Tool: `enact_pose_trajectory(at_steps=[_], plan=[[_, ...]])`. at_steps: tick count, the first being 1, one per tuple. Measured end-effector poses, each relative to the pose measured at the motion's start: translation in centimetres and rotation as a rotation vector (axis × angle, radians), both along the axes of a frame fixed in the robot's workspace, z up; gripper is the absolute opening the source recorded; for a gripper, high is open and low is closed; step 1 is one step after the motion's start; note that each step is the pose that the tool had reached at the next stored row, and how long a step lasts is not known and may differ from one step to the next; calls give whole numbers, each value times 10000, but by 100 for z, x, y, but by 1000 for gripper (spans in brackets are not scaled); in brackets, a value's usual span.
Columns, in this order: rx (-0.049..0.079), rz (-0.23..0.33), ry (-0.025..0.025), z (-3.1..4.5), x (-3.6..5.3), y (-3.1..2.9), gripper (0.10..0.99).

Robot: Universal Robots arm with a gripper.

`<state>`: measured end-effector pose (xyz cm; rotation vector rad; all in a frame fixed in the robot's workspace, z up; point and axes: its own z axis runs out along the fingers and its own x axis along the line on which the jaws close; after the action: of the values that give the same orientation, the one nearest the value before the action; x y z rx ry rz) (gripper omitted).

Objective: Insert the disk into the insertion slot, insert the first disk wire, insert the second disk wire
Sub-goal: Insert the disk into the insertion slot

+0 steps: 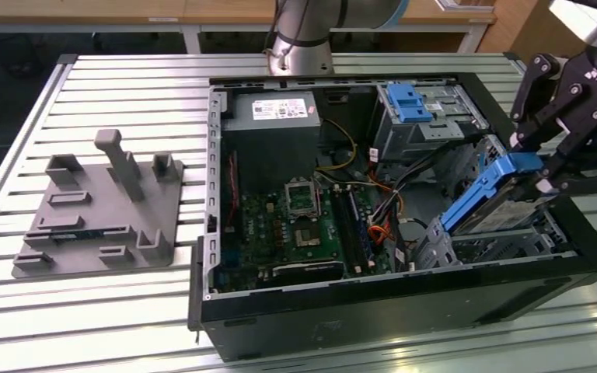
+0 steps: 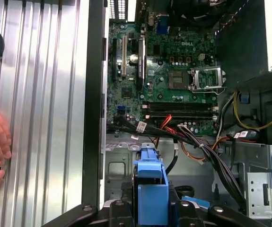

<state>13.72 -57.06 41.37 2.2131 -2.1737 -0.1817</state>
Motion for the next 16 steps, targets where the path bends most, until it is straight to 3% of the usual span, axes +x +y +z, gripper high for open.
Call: enact_pose_trajectory(at_steps=[7, 13, 16], plan=[[14, -6, 0, -118, 1, -18, 365], [16, -5, -1, -131, 4, -29, 373], [13, -6, 0, -132, 7, -30, 490]])
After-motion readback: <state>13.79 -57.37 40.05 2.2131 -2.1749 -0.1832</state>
